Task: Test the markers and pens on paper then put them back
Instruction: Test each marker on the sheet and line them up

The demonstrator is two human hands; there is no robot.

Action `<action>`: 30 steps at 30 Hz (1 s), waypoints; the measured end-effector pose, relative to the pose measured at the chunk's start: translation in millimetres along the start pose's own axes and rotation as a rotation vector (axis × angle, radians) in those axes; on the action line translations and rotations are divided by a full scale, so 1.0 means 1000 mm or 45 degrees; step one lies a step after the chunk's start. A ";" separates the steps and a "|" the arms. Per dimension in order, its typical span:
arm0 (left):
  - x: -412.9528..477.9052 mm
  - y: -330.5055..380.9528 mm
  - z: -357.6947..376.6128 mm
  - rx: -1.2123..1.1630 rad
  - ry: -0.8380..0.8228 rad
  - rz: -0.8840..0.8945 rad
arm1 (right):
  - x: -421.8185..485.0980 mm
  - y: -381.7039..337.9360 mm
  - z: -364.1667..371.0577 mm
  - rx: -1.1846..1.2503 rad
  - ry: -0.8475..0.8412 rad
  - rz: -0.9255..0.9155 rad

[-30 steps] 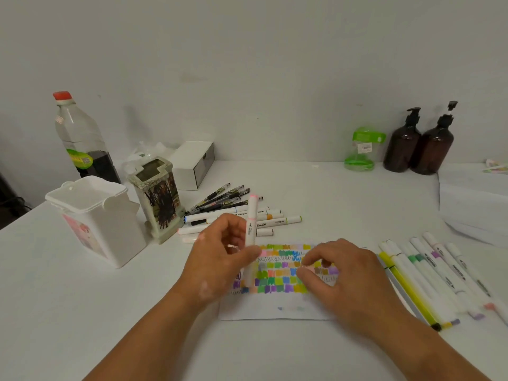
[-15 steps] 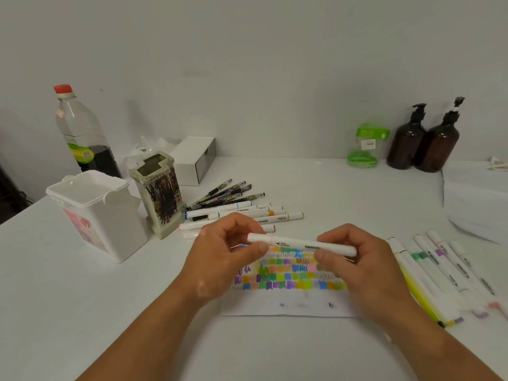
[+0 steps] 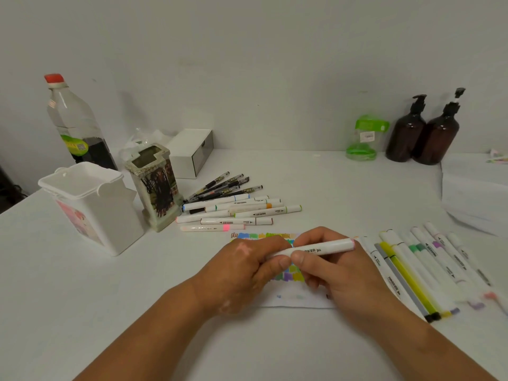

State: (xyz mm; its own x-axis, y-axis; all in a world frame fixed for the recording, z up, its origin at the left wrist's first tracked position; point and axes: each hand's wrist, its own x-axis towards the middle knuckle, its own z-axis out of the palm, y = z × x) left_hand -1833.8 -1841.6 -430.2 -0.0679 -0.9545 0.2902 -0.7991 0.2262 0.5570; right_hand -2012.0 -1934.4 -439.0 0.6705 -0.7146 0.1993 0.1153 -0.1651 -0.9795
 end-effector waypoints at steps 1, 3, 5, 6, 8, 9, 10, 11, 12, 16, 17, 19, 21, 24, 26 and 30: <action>0.000 -0.001 0.000 0.007 -0.003 -0.009 | 0.000 0.001 0.000 0.008 -0.003 0.001; 0.001 -0.001 0.000 0.035 -0.002 -0.033 | 0.001 0.003 -0.001 0.020 0.006 0.001; 0.002 0.002 0.001 0.044 -0.005 -0.048 | 0.001 0.004 -0.002 0.030 0.028 0.002; 0.002 0.003 0.000 0.031 -0.017 -0.048 | 0.000 0.004 -0.002 0.031 0.042 0.001; 0.002 -0.003 -0.008 0.043 -0.045 -0.070 | 0.000 0.002 -0.001 0.058 0.113 0.003; 0.000 -0.011 -0.015 0.079 -0.054 -0.099 | 0.001 0.001 -0.002 0.104 0.179 0.007; -0.004 -0.022 -0.024 0.129 -0.057 -0.128 | 0.002 0.000 -0.004 0.163 0.246 0.013; -0.008 -0.034 -0.033 0.192 -0.053 -0.155 | 0.003 -0.003 -0.007 0.207 0.293 0.016; -0.015 -0.046 -0.039 0.256 -0.043 -0.178 | 0.003 -0.006 -0.009 0.209 0.308 0.017; -0.037 -0.076 -0.040 0.372 -0.083 -0.229 | -0.001 -0.015 0.008 0.129 0.108 0.123; -0.038 -0.080 -0.037 0.375 -0.086 -0.230 | -0.002 -0.017 0.018 0.097 0.038 0.176; -0.038 -0.084 -0.035 0.374 -0.072 -0.229 | -0.001 -0.017 0.037 -0.010 -0.033 0.239; -0.038 -0.087 -0.035 0.377 -0.067 -0.232 | 0.002 -0.014 0.052 -0.108 -0.009 0.235; -0.041 -0.089 -0.035 0.372 -0.104 -0.224 | 0.002 -0.009 0.069 -0.253 0.016 0.243; -0.042 -0.090 -0.036 0.358 -0.118 -0.232 | 0.000 -0.004 0.075 -0.285 0.008 0.262; -0.039 -0.091 -0.037 0.348 -0.134 -0.243 | -0.003 0.003 0.079 -0.349 -0.039 0.233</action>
State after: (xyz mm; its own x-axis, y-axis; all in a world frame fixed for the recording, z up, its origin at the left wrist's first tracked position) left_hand -1737.0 -1818.2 -463.4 0.0487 -0.9926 0.1111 -0.9328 -0.0054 0.3605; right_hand -1955.9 -1879.4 -444.7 0.6842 -0.7292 0.0159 -0.2078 -0.2158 -0.9541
